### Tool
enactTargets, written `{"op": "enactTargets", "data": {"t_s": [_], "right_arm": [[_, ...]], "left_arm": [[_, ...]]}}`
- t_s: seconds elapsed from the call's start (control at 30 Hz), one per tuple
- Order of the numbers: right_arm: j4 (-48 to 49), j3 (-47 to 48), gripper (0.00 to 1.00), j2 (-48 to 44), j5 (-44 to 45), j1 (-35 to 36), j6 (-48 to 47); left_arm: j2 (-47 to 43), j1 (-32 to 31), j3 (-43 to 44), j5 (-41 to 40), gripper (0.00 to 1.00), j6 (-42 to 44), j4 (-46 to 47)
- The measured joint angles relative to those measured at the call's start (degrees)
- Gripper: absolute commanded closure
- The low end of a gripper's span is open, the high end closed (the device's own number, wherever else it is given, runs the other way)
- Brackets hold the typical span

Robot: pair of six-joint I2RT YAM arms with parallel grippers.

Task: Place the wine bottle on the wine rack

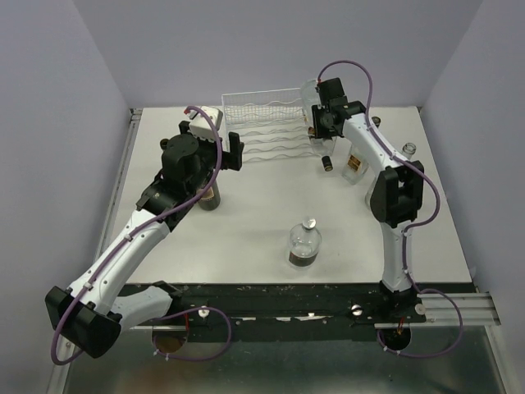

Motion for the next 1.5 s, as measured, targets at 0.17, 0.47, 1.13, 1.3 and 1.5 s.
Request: {"op": "enactTargets", "data": {"t_s": [0.17,0.47,1.13,1.3,1.5], "right_arm": [[-0.3,4.0,0.79,3.4,0.3,0.2,0.1],[-0.1,6.4,0.27,4.5,4.1,0.3,1.1],[-0.1,4.8,0.13,-15.5,-4.2,0.3,2.1],[-5.0,2.7,0.13,-25.1,-11.1,1.0,0.5],[-14.2,-0.5,0.12,-31.3,-16.2,5.9,-3.7]], "left_arm": [[1.1,0.3,0.0,-0.3,0.01,0.0,-0.2],[1.3,0.6,0.0,-0.3,0.01,0.0,-0.6],[1.3,0.9,0.1,0.5,0.01,0.3,-0.9],[1.2,1.0,0.4,1.5,0.01,1.2,-0.3],[1.0,1.0,1.0,1.9,0.01,1.9,0.9]]}}
